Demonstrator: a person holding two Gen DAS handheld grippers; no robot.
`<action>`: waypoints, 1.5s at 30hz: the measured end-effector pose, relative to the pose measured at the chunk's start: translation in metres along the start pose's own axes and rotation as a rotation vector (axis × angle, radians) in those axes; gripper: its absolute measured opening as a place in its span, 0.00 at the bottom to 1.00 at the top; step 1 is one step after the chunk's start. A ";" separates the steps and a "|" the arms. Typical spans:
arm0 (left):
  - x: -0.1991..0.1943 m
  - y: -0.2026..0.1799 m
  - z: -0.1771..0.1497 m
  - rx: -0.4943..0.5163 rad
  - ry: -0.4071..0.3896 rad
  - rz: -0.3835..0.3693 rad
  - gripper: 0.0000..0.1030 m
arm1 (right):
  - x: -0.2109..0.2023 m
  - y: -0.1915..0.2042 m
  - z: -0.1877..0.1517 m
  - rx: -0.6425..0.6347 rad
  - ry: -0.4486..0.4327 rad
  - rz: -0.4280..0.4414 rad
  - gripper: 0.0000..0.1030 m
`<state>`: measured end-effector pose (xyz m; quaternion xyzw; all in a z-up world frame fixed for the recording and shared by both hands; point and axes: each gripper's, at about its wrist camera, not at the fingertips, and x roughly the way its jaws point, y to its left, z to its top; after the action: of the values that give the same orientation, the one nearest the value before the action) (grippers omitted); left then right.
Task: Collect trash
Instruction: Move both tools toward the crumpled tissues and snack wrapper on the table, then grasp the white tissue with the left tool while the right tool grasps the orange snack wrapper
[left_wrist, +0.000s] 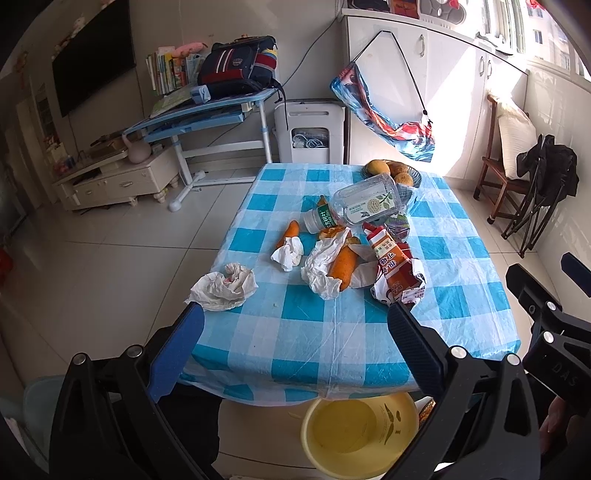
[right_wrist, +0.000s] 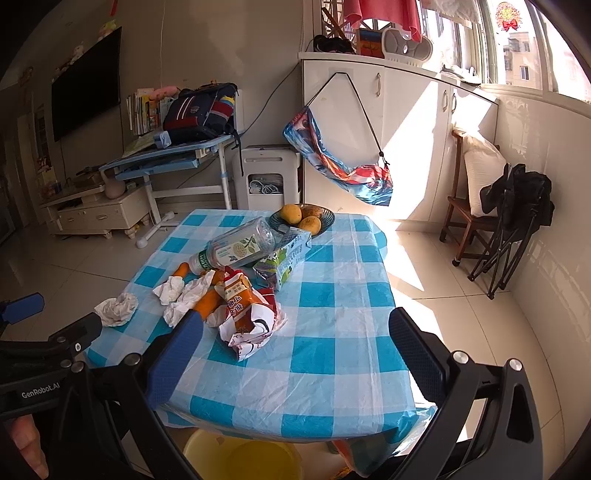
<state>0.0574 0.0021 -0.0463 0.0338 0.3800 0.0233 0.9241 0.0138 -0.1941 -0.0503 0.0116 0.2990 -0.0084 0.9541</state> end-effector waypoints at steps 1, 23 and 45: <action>0.000 0.000 0.000 0.000 -0.002 0.001 0.94 | 0.000 0.000 0.000 -0.001 -0.001 -0.001 0.94; -0.008 0.000 0.005 -0.002 -0.043 -0.015 0.94 | -0.004 0.002 0.003 0.000 -0.022 0.010 0.94; 0.075 0.063 0.008 -0.124 0.043 -0.002 0.94 | 0.080 0.023 0.000 -0.079 0.095 0.119 0.86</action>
<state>0.1148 0.0696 -0.0879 -0.0245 0.3978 0.0468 0.9160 0.0793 -0.1716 -0.0957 -0.0080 0.3428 0.0605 0.9374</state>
